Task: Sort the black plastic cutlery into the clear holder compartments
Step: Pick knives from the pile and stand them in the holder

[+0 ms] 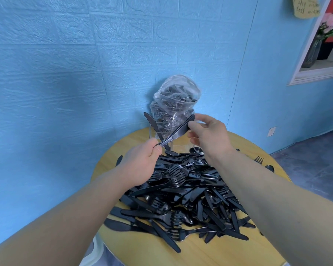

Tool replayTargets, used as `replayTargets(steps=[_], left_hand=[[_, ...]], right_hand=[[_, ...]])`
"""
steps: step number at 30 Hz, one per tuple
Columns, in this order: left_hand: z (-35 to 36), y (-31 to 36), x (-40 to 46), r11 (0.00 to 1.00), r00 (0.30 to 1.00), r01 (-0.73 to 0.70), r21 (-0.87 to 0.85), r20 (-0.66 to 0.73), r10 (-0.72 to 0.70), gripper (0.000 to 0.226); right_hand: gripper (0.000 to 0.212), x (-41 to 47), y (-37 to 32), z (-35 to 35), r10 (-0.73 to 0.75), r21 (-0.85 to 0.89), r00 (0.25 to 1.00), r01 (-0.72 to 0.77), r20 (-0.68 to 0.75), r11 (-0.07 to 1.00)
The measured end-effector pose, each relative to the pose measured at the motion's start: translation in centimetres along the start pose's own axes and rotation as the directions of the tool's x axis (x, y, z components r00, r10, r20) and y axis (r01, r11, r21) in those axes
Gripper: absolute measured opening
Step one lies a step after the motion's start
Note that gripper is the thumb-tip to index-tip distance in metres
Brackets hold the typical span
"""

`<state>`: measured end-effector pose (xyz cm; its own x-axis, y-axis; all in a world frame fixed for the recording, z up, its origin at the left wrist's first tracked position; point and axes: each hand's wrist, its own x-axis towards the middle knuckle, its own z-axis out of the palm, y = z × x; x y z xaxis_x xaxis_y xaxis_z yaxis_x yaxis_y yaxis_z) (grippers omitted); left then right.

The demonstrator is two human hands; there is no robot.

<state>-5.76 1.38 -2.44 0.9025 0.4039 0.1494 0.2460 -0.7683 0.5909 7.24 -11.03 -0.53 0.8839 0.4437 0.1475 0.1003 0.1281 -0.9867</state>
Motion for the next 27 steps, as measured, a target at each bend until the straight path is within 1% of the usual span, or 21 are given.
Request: replayTargets(steps=[1, 3, 4, 5, 7, 9, 11, 13, 14, 17, 19, 21, 23, 27], left_hand=[[-0.2, 0.1, 0.2, 1.000, 1.000, -0.006, 0.007, -0.003, 0.006, 0.032], [-0.6, 0.4, 0.8, 0.998, 1.000, -0.021, 0.056, -0.010, 0.021, 0.030], [-0.9, 0.4, 1.3, 0.997, 0.999, -0.035, 0.075, -0.016, 0.037, 0.030], [-1.2, 0.3, 2.0, 0.995, 0.998, -0.060, 0.085, -0.024, 0.062, 0.029], [-1.9, -0.3, 3.5, 0.987, 0.989, -0.116, 0.108, -0.074, 0.124, 0.025], [-2.4, -1.5, 5.0, 0.981, 0.975, -0.110, 0.159, -0.176, 0.138, 0.029], [-2.7, -2.9, 6.1, 0.977, 0.960, -0.049, 0.207, -0.260, 0.104, 0.036], [-2.6, -4.2, 7.1, 0.969, 0.960, -0.011, 0.247, -0.268, 0.079, 0.039], [-2.3, -4.7, 7.6, 0.966, 0.964, 0.003, 0.257, -0.257, 0.065, 0.040], [-1.6, -5.4, 9.0, 0.967, 0.975, 0.052, 0.251, -0.222, 0.005, 0.043], [-1.1, -5.7, 9.8, 0.967, 0.976, 0.075, 0.243, -0.216, -0.021, 0.046], [-0.8, -6.2, 10.7, 0.971, 0.974, 0.088, 0.224, -0.223, -0.037, 0.051], [-0.6, -6.8, 11.5, 0.970, 0.976, 0.098, 0.223, -0.211, -0.051, 0.057], [-0.5, -8.0, 12.6, 0.967, 0.987, 0.082, 0.243, -0.156, -0.044, 0.067]], right_hand=[[0.011, 0.1, -0.2, 0.1, 0.054, 0.082, 0.998, -0.056, 0.025, 0.995], [0.016, 0.4, -0.5, 0.5, 0.108, 0.183, 0.990, -0.123, 0.086, 0.976], [0.019, 0.6, -0.9, 0.7, 0.111, 0.216, 0.989, -0.131, 0.101, 0.968], [0.020, 0.9, -1.3, 0.9, 0.094, 0.235, 0.990, -0.116, 0.101, 0.965], [0.020, 1.9, -2.4, 1.1, 0.015, 0.228, 0.997, -0.031, 0.069, 0.973], [0.018, 3.1, -3.5, 1.2, -0.105, 0.135, 0.994, 0.101, 0.017, 0.986], [0.020, 4.6, -4.4, 1.2, -0.256, -0.074, 0.967, 0.254, -0.016, 0.964], [0.022, 5.9, -4.7, 1.6, -0.370, -0.281, 0.929, 0.360, 0.018, 0.890], [0.020, 6.5, -4.6, 1.9, -0.395, -0.350, 0.917, 0.389, 0.059, 0.852], [0.010, 8.6, -3.4, 3.7, -0.366, -0.510, 0.899, 0.437, 0.240, 0.741], [0.007, 10.1, -2.2, 4.9, -0.311, -0.595, 0.876, 0.480, 0.370, 0.645], [0.007, 11.3, -0.9, 6.1, -0.237, -0.642, 0.850, 0.514, 0.470, 0.569], [0.009, 12.0, 0.1, 7.1, -0.172, -0.661, 0.830, 0.533, 0.531, 0.528], [0.011, 13.3, 2.2, 8.5, -0.089, -0.709, 0.821, 0.536, 0.564, 0.458]])
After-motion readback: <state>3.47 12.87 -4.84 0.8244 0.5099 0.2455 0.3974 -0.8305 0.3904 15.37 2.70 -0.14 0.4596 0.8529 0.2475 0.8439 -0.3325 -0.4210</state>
